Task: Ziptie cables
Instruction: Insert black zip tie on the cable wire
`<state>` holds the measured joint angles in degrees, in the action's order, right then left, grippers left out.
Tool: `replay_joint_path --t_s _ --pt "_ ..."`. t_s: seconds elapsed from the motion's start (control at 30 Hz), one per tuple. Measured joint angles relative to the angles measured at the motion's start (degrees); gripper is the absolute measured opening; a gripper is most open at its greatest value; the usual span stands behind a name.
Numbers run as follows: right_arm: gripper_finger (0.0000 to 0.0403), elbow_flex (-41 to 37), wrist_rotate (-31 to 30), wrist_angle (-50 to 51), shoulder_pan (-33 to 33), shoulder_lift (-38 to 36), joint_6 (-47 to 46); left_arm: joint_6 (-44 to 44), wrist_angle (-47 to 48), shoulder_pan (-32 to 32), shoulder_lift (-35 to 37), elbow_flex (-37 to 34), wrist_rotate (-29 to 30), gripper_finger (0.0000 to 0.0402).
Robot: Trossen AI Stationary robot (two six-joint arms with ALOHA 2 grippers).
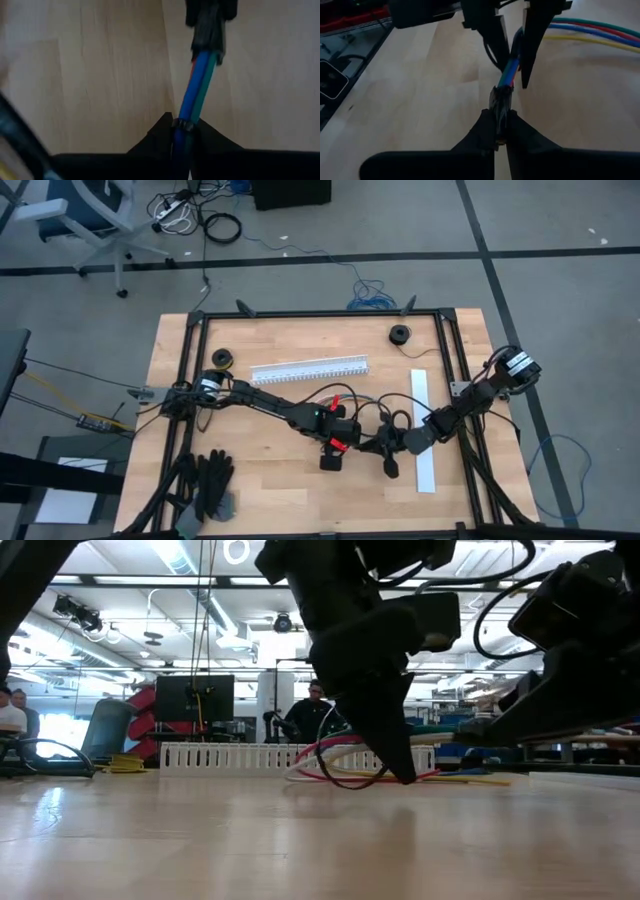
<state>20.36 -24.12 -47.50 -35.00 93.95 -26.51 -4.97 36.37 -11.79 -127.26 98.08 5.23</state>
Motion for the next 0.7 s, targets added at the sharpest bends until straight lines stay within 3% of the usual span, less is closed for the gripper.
replay_joint_path --t_s 0.53,0.7 --pt "0.001 -0.1 -2.9 2.0 -5.4 0.0 -3.8 -0.5 3.1 0.0 -0.1 0.0 0.2 0.0021" --pt "0.001 -0.1 -2.1 3.0 -4.8 0.0 -3.9 0.5 4.8 0.1 -0.1 3.2 0.7 0.0021"
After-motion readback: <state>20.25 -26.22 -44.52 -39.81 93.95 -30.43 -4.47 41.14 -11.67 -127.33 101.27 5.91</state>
